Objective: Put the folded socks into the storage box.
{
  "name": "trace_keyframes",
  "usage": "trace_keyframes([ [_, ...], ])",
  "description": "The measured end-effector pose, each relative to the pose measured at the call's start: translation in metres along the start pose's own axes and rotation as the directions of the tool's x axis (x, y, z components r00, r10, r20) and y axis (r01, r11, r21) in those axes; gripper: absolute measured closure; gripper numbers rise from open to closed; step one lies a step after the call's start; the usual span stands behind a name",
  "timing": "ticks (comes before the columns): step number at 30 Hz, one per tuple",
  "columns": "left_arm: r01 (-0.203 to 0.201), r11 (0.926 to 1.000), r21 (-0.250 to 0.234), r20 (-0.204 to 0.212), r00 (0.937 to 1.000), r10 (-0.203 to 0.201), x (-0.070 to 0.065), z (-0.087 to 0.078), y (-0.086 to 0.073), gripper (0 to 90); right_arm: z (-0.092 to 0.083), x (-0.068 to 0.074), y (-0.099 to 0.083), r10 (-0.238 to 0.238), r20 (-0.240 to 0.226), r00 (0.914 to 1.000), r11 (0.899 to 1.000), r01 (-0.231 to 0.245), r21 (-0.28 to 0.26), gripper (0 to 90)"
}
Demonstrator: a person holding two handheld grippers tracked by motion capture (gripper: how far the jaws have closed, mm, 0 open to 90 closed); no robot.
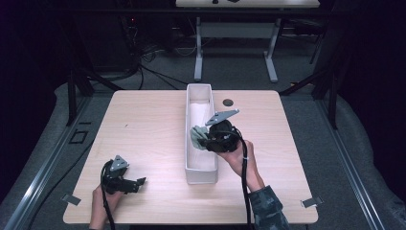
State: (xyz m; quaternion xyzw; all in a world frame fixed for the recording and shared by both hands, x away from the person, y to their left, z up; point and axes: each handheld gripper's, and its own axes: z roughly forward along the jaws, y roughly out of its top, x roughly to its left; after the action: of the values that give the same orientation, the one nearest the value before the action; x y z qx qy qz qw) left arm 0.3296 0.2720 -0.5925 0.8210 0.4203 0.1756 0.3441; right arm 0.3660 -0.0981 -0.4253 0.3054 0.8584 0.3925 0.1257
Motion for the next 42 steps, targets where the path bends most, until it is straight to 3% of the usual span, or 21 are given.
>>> trace_keyframes([
  [12, 0.000, 1.0000, 0.000, 0.000, 1.0000, 0.000, 0.000, 0.000, 0.000, 0.4, 0.005, 0.009, -0.004, 0.009, -0.028, 0.9996, 1.000, -0.009, 0.028, 71.1],
  [26, 0.000, 1.0000, 0.000, 0.000, 1.0000, 0.000, 0.000, 0.000, 0.000, 0.4, 0.011, 0.011, -0.009, 0.026, -0.070, 0.9972, 0.994, -0.019, 0.103, 71.0],
  [42, 0.000, 1.0000, 0.000, 0.000, 1.0000, 0.000, 0.000, 0.000, 0.000, 0.5, 0.028, 0.015, -0.021, 0.041, -0.074, 0.9965, 0.988, -0.029, 0.154, 70.3],
])
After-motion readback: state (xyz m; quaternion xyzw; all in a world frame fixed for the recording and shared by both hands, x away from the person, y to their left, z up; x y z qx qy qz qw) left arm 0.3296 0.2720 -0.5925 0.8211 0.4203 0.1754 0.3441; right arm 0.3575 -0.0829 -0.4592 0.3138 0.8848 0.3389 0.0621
